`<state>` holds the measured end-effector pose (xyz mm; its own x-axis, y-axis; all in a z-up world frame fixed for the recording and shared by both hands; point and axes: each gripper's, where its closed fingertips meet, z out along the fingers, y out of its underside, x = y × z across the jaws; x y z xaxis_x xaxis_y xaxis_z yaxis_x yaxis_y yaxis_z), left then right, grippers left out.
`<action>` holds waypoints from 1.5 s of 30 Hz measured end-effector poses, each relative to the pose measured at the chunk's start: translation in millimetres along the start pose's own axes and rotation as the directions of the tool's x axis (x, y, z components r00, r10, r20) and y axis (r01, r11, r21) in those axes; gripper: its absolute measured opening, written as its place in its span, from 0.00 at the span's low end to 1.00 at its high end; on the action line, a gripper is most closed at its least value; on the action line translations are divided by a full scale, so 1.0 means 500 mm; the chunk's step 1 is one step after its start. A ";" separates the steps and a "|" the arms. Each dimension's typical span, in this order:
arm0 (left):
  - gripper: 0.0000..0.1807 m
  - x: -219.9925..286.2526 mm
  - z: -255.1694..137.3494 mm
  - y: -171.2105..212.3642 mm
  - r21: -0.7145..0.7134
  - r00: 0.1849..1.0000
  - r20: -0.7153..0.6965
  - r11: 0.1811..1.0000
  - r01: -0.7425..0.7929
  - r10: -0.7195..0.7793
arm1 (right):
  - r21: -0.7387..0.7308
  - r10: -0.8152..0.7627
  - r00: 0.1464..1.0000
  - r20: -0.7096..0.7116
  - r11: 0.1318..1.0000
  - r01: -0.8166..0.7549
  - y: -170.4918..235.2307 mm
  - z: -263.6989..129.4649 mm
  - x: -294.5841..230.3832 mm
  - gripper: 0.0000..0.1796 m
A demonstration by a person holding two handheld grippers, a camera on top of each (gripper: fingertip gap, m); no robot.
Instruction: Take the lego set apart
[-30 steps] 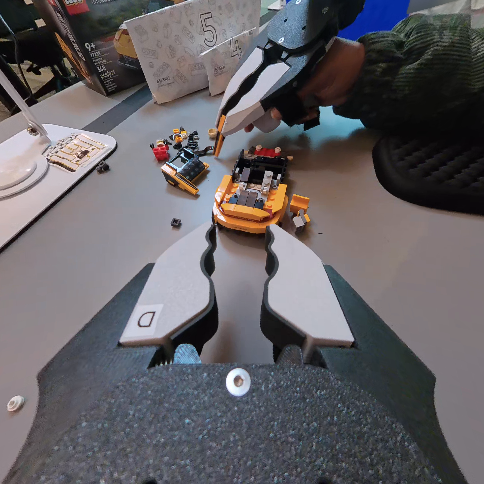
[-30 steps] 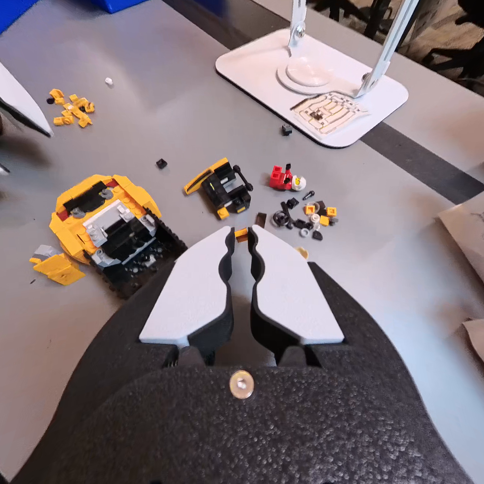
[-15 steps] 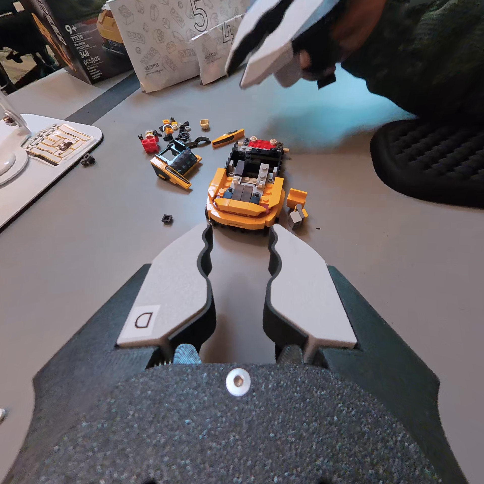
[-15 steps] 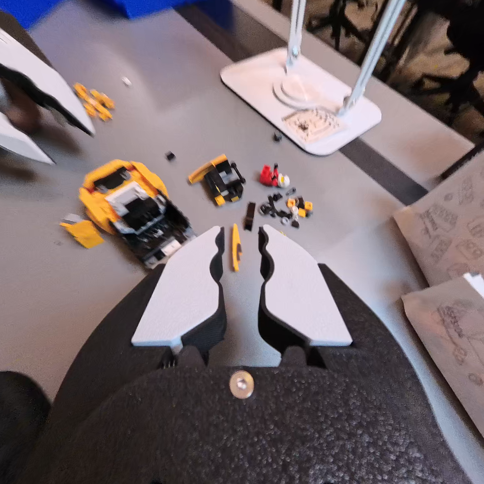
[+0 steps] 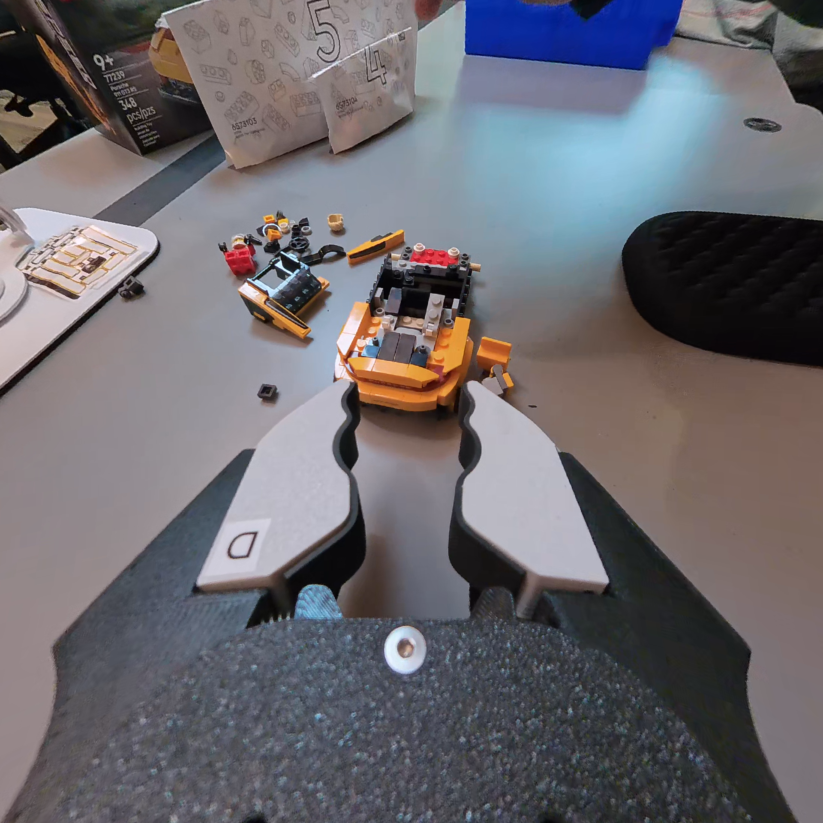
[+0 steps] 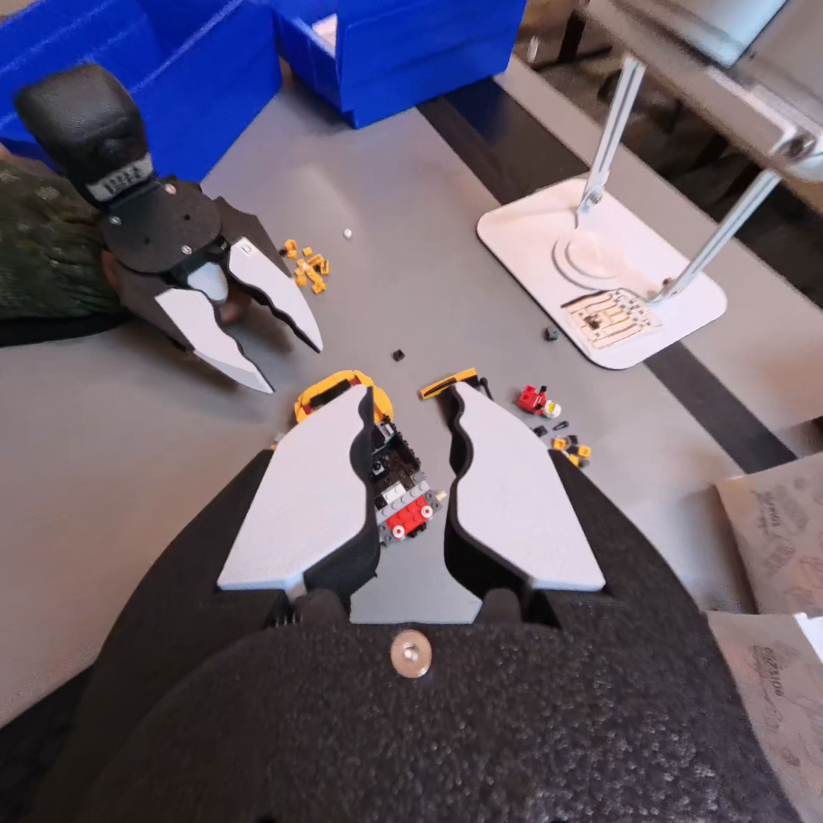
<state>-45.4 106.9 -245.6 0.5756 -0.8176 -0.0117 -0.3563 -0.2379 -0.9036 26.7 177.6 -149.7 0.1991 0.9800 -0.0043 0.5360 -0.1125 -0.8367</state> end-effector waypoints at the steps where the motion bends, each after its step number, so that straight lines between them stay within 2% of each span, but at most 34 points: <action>1: 0.23 0.001 0.000 0.000 0.001 1.000 0.000 1.000 -0.001 0.001 | -0.038 -0.008 1.000 0.006 0.999 0.008 0.007 0.013 -0.001 0.17; 2: 0.24 0.002 0.000 -0.001 0.001 1.000 0.001 1.000 -0.001 0.001 | -0.061 -0.030 1.000 0.008 0.998 0.030 0.013 0.025 -0.004 0.17; 6: 0.23 0.000 0.003 0.002 -0.010 1.000 0.012 1.000 -0.008 0.009 | 0.007 -0.071 0.996 0.047 0.997 0.071 0.026 0.064 -0.043 0.17; 11: 0.16 0.037 0.005 0.007 -0.045 0.997 -0.054 0.997 -0.059 0.056 | 0.042 -0.140 0.981 0.136 0.990 0.135 0.093 0.084 -0.130 0.15; 15: 0.16 0.076 0.010 0.014 -0.099 0.993 -0.090 0.992 -0.081 0.072 | -0.064 -0.245 0.957 0.158 0.964 0.257 0.169 0.091 -0.175 0.15; 21: 0.17 0.096 0.044 0.049 -0.250 0.997 -0.034 0.965 -0.080 0.074 | -0.160 -0.203 0.959 0.200 0.958 0.236 0.227 0.130 -0.181 0.14; 25: 0.18 0.090 0.065 0.053 -0.271 0.998 -0.026 0.961 -0.060 0.055 | -0.138 -0.234 0.963 0.131 0.958 0.252 0.217 0.145 -0.169 0.13; 29: 0.14 0.093 0.072 0.054 -0.277 0.997 -0.040 0.958 -0.074 0.065 | -0.105 -0.285 0.950 0.131 0.948 0.299 0.210 0.151 -0.181 0.10; 33: 0.12 0.109 0.059 0.034 -0.211 0.989 -0.063 0.967 -0.142 0.131 | -0.003 -0.333 0.933 0.140 0.942 0.337 0.184 0.137 -0.198 0.09; 38: 0.10 0.116 0.030 -0.014 -0.102 0.974 -0.028 0.969 -0.224 0.223 | 0.169 -0.391 0.915 0.102 0.913 0.372 0.131 0.105 -0.216 0.09; 42: 0.10 0.125 0.019 -0.021 -0.085 0.959 -0.030 0.955 -0.285 0.283 | 0.201 -0.415 0.904 0.107 0.899 0.389 0.123 0.097 -0.229 0.09; 45: 0.10 0.137 0.014 -0.025 -0.051 0.968 -0.078 0.968 -0.244 0.240 | 0.204 -0.425 0.899 0.111 0.895 0.398 0.120 0.098 -0.239 0.11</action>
<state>3.6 57.7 -237.9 0.4138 -0.8893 -0.1946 -0.5232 -0.0574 -0.8503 -5.2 62.1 -226.2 -0.1394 0.9465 0.2909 0.3913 0.3225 -0.8619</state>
